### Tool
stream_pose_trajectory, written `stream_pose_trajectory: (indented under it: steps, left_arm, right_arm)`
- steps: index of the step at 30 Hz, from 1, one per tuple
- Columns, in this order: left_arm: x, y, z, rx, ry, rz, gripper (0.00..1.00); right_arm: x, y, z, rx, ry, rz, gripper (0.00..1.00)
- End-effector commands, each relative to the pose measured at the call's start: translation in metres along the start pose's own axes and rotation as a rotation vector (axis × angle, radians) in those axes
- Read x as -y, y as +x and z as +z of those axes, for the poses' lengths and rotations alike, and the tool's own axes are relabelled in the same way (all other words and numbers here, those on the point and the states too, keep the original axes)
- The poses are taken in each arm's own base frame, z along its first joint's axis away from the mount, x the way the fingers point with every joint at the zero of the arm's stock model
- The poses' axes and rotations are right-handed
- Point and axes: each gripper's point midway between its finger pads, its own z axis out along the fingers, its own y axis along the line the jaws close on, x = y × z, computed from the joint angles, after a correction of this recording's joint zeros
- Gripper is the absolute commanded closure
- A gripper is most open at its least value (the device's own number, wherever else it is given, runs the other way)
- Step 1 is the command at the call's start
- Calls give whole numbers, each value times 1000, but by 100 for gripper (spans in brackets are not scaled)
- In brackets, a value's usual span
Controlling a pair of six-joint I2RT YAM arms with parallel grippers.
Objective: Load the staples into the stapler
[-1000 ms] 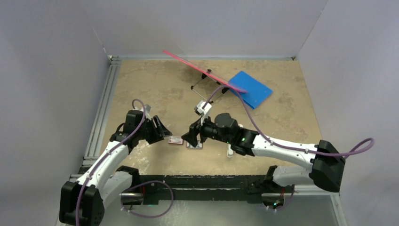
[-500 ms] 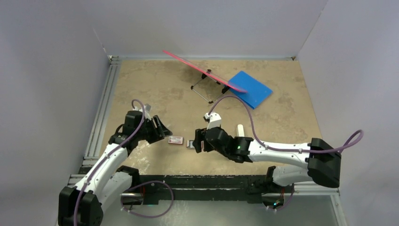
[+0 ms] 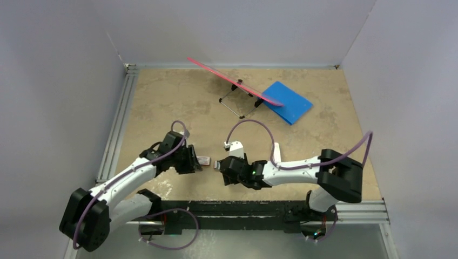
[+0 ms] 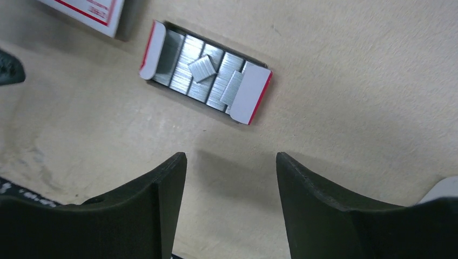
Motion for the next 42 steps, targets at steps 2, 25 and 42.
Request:
stream_pose_trajectory:
  steps: [2,25,42]
  left_arm:
    - [-5,0,6,-9,-118,21,64]
    - [-16,-46,70,147,-242,-69,74]
    - [-21,-88,93,177,-351,-35,77]
  right_arm:
    - [-6,-4,7,8,58,69,37]
    - [-3,-24,49,116,211,115,52]
    - [20,-88,85,205,232,194,54]
